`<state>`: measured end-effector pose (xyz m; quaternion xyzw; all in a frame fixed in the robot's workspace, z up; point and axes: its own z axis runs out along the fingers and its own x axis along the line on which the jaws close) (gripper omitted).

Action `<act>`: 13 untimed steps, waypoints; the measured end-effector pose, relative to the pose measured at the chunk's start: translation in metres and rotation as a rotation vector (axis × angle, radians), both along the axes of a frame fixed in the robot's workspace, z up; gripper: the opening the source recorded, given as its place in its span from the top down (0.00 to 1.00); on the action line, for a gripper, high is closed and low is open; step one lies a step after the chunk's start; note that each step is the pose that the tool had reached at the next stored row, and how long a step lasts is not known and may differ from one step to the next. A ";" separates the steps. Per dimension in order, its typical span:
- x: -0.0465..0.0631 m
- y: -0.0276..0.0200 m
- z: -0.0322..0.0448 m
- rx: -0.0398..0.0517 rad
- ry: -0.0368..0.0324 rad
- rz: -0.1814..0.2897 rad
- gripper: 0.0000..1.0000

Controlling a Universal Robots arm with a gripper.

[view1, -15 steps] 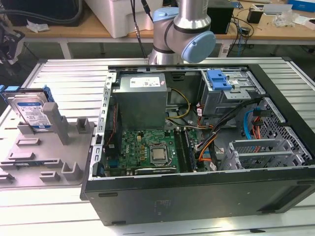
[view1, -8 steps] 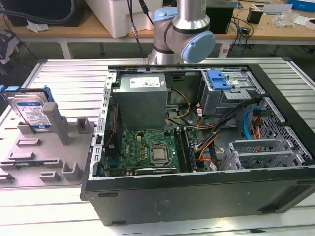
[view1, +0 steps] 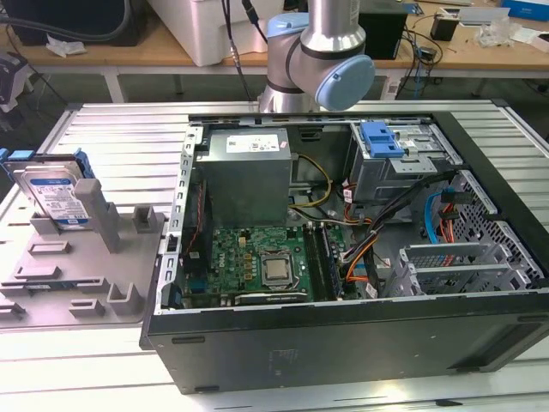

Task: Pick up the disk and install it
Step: 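Reach for the disk, then pick up the disk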

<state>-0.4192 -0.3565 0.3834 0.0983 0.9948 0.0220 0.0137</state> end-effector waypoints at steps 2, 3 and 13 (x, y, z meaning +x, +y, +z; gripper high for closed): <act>0.000 0.0000 0.0000 -0.0002 0.0000 0.000 0.89; 0.000 0.0000 0.0000 -0.0002 0.0000 0.000 0.89; 0.000 0.0000 0.0000 -0.0012 0.0000 0.000 0.89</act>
